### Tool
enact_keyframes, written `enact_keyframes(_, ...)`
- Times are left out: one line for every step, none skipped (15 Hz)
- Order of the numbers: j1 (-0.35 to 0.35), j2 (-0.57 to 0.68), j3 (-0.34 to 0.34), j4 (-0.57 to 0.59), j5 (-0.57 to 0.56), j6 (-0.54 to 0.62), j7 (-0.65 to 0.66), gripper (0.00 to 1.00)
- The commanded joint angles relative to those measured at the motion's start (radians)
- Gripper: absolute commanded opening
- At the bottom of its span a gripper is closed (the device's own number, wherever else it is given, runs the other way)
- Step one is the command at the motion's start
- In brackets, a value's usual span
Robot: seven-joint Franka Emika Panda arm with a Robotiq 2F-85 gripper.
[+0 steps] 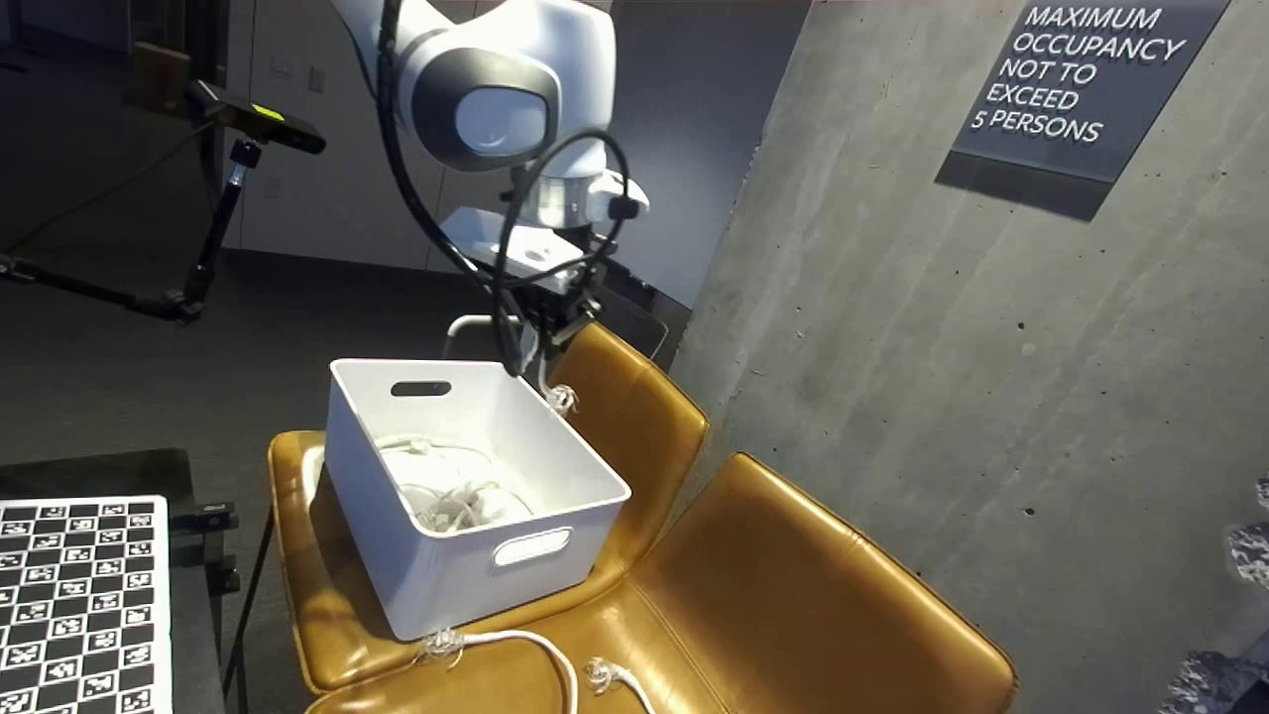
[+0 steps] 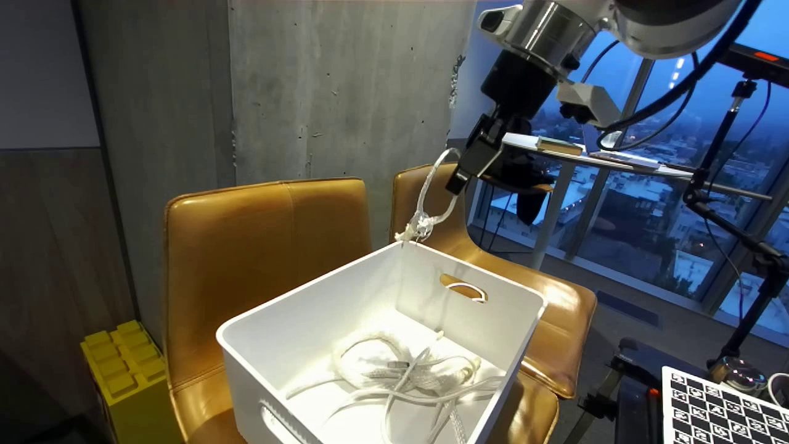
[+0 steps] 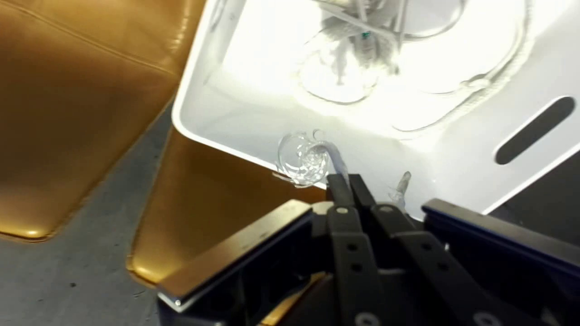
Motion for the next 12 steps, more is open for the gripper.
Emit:
enact_keyframes(0.084, -0.082, 0.01, -0.112, 0.011, 0.012, 0.159, 0.01)
enact_keyframes(0.102, -0.089, 0.01, -0.125, 0.011, 0.007, 0.207, 0.01)
enact_keyframes(0.115, -0.088, 0.007, -0.137, 0.009, 0.013, 0.245, 0.01)
enact_keyframes(0.125, -0.088, 0.004, -0.143, 0.003, 0.014, 0.283, 0.01)
enact_keyframes(0.131, -0.086, 0.002, -0.145, 0.005, 0.007, 0.308, 0.01)
enact_keyframes(0.134, -0.091, 0.004, -0.151, 0.025, 0.003, 0.31, 0.29)
enact_keyframes(0.134, -0.096, 0.004, -0.158, 0.029, 0.004, 0.315, 0.3)
enact_keyframes(0.133, -0.104, 0.004, -0.168, 0.037, 0.008, 0.31, 0.36)
enact_keyframes(0.13, -0.11, 0.002, -0.176, 0.042, 0.01, 0.296, 0.43)
enact_keyframes(0.125, -0.118, -0.002, -0.185, 0.052, 0.013, 0.283, 0.5)
enact_keyframes(0.118, -0.129, -0.011, -0.193, 0.069, 0.015, 0.267, 0.58)
enact_keyframes(0.111, -0.14, -0.021, -0.198, 0.087, 0.011, 0.254, 0.64)
